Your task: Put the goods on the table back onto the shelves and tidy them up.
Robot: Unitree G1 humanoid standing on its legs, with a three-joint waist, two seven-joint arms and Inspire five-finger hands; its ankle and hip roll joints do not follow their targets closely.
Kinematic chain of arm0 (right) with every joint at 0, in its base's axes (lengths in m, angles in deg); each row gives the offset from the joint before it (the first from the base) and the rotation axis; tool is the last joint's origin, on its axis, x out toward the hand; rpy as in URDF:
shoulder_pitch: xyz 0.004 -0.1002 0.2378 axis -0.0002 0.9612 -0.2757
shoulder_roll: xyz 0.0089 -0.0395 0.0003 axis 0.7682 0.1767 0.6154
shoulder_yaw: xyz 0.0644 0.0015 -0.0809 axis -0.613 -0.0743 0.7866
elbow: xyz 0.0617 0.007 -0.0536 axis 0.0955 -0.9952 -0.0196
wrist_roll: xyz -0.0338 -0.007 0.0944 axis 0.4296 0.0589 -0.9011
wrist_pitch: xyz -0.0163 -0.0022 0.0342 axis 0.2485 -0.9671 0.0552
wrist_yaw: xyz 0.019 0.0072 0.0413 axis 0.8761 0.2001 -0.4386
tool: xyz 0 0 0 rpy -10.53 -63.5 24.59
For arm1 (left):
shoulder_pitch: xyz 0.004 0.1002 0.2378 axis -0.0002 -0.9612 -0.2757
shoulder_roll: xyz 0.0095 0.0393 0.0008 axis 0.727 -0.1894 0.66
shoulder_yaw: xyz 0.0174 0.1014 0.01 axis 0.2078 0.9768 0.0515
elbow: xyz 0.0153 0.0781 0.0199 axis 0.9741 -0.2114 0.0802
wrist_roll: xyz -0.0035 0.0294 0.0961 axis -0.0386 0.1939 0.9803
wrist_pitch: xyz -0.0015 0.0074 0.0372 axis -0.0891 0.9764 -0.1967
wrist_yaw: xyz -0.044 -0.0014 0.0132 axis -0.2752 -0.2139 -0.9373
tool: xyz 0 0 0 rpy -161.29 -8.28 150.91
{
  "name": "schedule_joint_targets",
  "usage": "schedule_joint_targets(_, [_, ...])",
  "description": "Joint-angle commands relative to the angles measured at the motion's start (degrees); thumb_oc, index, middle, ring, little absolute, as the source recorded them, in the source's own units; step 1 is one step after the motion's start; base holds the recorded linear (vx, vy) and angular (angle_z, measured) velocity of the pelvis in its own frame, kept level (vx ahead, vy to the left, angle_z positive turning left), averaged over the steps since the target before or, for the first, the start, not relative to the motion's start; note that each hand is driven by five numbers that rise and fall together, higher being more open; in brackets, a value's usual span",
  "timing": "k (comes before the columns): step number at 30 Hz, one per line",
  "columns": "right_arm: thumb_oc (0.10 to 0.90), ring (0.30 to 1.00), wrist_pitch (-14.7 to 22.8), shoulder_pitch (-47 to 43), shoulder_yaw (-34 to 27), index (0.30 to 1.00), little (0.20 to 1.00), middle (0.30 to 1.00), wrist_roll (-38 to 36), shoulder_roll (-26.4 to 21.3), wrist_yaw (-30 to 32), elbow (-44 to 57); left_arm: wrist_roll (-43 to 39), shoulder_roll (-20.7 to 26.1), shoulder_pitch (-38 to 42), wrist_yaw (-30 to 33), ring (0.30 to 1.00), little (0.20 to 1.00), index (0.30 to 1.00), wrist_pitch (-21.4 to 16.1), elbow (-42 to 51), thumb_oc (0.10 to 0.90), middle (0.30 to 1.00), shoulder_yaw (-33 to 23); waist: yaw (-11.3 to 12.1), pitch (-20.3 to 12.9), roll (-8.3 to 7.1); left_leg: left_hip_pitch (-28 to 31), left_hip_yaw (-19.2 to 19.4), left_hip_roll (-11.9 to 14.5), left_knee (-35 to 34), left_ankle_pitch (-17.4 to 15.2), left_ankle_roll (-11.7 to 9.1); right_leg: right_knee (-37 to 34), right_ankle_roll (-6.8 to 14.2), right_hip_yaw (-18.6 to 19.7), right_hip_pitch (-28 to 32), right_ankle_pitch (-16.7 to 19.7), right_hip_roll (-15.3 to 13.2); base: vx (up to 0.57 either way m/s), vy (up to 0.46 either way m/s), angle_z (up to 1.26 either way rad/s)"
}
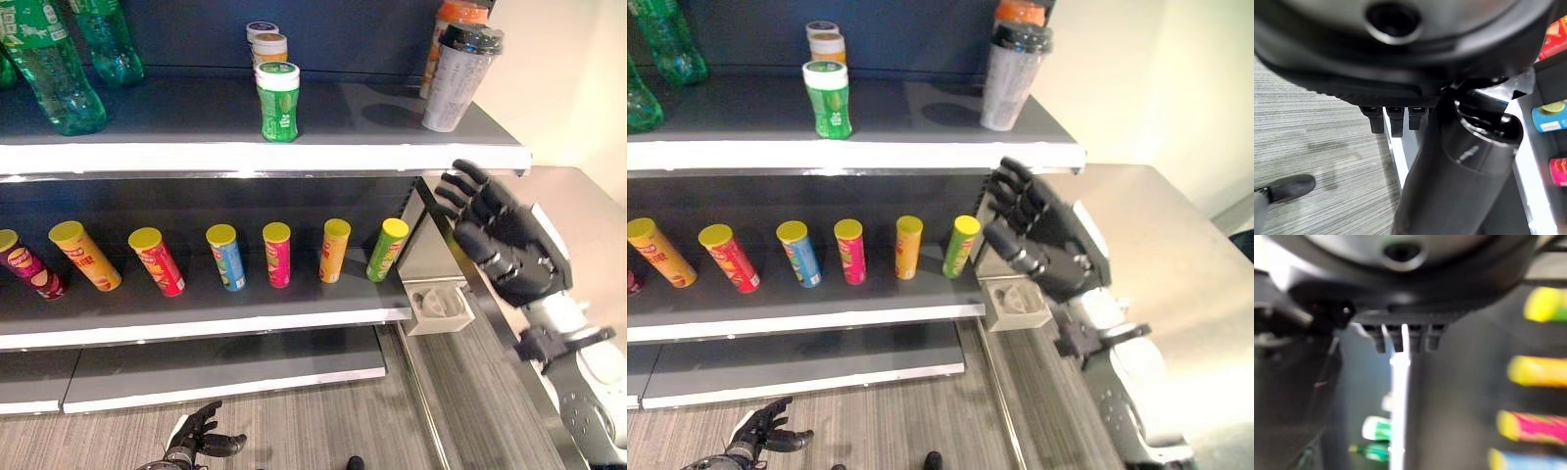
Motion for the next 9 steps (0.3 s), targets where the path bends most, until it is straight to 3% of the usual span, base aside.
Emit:
schedule_joint_targets(1, [0.800,0.900,1.13,-2.86,-3.02,0.900,0.900,0.900,-1.08,-2.69,-4.29,1.29,1.60,4.28,2.83,-1.02,0.900,0.900,0.900,-2.45,0.57,0.800,0.900,-1.01,0.90,-1.16,-1.19,1.78,4.96,2.59,0.21,-4.86,-2.65,0.83,5.74,-1.67,2.55,-2.92,-4.36,0.00,0.000,0.00])
schedule_joint_targets(5, [0.800,0.900,-1.89,3.73,-1.94,0.900,0.900,0.900,3.51,-4.13,-7.30,-4.58,2.26,4.00,2.85,-2.03,0.900,0.900,0.900,-2.59,-0.11,0.800,0.900,-0.91,0.11,-0.85,-1.24,1.70,5.35,2.83,0.21,-4.62,-2.87,0.88,5.74,-1.53,2.30,-2.79,-4.31,-0.02,-0.012,-0.05])
schedule_joint_targets(8, [0.800,0.900,-2.17,6.84,1.16,0.900,0.900,0.900,14.80,-6.46,-6.70,-11.62,1.94,3.85,3.56,-2.31,0.900,0.900,0.900,-2.36,-0.62,0.800,0.900,-0.60,-0.45,-0.54,-1.50,1.68,5.48,2.98,0.21,-4.41,-2.96,0.97,5.74,-1.47,2.21,-2.64,-4.32,-0.01,-0.004,0.00])
schedule_joint_targets(9, [0.800,0.900,-2.17,6.83,1.17,0.900,0.900,0.900,14.80,-6.46,-6.70,-11.63,1.94,3.85,3.56,-2.31,0.900,0.900,0.900,-2.36,-0.62,0.800,0.900,-0.61,-0.45,-0.53,-1.50,1.68,5.48,2.98,0.21,-4.41,-2.97,0.97,5.74,-1.47,2.22,-2.64,-4.32,0.00,0.000,0.00])
